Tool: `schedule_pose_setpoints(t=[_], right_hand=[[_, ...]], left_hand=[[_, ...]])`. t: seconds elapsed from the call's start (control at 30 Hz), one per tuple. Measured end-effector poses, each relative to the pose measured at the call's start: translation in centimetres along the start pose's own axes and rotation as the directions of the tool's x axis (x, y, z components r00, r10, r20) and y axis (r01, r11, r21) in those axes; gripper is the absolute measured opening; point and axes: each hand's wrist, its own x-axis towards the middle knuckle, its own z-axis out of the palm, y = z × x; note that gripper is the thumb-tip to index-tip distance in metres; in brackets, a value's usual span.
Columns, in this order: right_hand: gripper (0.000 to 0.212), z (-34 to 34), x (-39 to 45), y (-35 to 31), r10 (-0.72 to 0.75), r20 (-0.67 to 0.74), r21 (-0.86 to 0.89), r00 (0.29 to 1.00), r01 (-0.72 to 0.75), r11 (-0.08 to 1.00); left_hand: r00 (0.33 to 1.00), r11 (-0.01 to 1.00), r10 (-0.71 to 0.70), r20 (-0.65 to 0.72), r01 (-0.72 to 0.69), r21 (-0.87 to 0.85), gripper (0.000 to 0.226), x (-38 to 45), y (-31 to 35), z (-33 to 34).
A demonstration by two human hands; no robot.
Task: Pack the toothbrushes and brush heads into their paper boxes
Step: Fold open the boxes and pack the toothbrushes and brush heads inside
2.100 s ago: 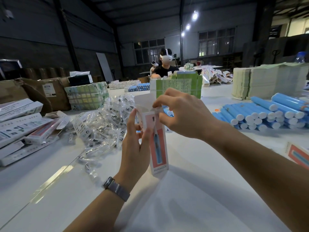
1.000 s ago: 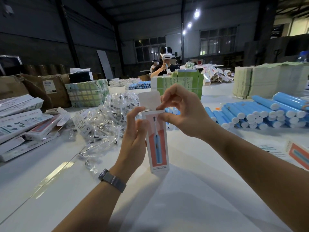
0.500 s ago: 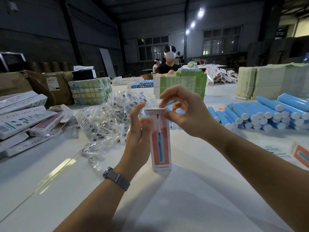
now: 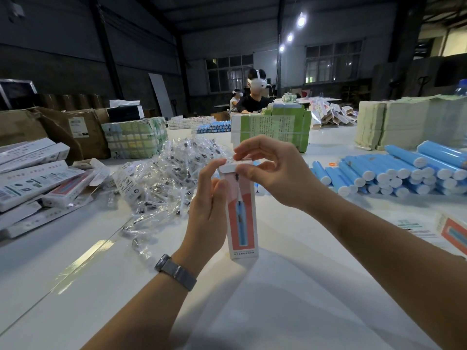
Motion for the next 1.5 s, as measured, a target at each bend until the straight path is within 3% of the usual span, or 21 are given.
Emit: schedule_pose_setpoints(t=[0.27, 0.57, 1.0, 1.13, 1.27, 1.5], right_hand=[[0.013, 0.3, 0.0, -0.1, -0.027, -0.062, -0.102, 0.998, 0.021, 0.995], [0.002, 0.2, 0.2, -0.1, -0.077, -0.040, -0.206, 0.996, 0.068, 0.976], [0.010, -0.1, 0.5, -0.6, -0.007, -0.114, -0.071, 0.993, -0.001, 0.997], [0.018, -0.3, 0.5, -0.9, -0.003, -0.040, -0.067, 0.999, 0.000, 0.998], [0.015, -0.5, 0.5, -0.8, 0.015, -0.038, -0.010, 0.999, -0.015, 1.000], [0.013, -1.0, 0.5, -0.7, 0.065, 0.006, 0.059, 0.998, -0.065, 0.996]], left_hand=[[1.000, 0.999, -0.008, -0.008, 0.009, 0.038, 0.029, -0.1, 0.0, 0.2], [1.000, 0.998, 0.019, -0.004, -0.019, 0.064, 0.028, -0.2, 0.2, 0.5], [0.997, 0.989, 0.075, 0.011, -0.076, 0.123, 0.049, -0.3, 0.3, 0.5], [0.998, 0.994, 0.057, 0.013, -0.058, 0.089, 0.042, -0.3, 0.5, 0.4], [0.998, 0.994, 0.067, 0.014, -0.068, 0.091, 0.051, -0.4, 0.7, 0.3], [0.998, 0.993, 0.058, 0.033, -0.061, 0.100, 0.042, -0.3, 0.5, 0.3]])
